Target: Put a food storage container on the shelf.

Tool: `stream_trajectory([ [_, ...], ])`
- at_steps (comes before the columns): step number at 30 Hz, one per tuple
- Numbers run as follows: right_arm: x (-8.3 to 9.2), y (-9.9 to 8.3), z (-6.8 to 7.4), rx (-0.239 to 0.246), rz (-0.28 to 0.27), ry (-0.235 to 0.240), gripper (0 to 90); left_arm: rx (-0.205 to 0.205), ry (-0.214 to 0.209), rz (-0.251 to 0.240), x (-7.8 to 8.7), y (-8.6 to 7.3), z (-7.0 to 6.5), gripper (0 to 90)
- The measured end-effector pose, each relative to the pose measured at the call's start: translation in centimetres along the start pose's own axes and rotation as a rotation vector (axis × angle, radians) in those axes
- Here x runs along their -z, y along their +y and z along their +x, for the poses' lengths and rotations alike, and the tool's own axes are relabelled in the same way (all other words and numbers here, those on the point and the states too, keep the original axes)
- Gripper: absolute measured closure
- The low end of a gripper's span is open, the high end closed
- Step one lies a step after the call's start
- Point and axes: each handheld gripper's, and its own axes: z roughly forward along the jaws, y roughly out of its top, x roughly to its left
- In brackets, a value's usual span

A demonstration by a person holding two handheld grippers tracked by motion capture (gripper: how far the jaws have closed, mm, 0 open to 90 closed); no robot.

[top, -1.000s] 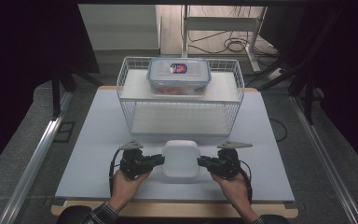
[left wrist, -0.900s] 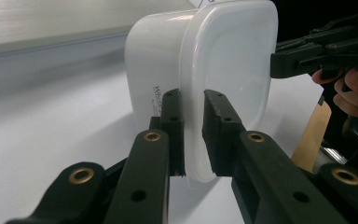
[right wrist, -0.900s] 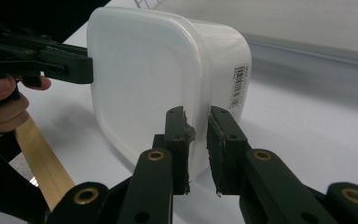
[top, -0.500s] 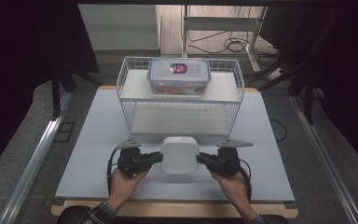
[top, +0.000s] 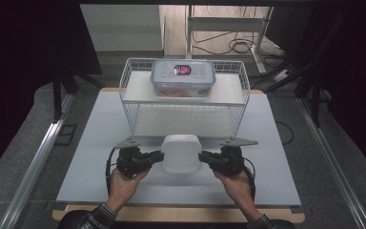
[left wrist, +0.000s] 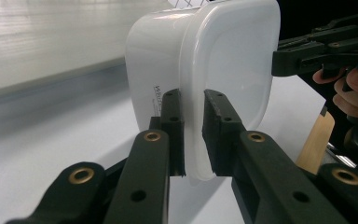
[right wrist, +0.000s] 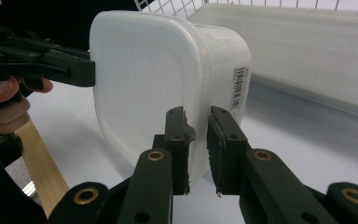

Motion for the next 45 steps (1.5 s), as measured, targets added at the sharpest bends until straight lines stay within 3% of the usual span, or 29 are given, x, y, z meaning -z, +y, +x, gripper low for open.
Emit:
stream_trajectory([
  [8,0.3,1.3,0.2,0.015,-0.023,0.002,78.4,-0.015,0.007,-0.015,0.6,1.3,-0.2,79.4],
  [18,1.3,3.5,0.3,0.031,-0.063,0.005,78.4,-0.059,0.022,-0.038,1.5,4.0,-0.8,79.4],
  [26,1.7,5.3,0.1,0.029,-0.09,0.01,78.4,-0.07,0.032,-0.059,2.0,6.0,-1.1,79.4],
  [45,3.9,11.4,1.0,0.063,-0.168,-0.003,78.3,-0.104,0.038,-0.127,4.3,12.1,-2.1,79.3],
])
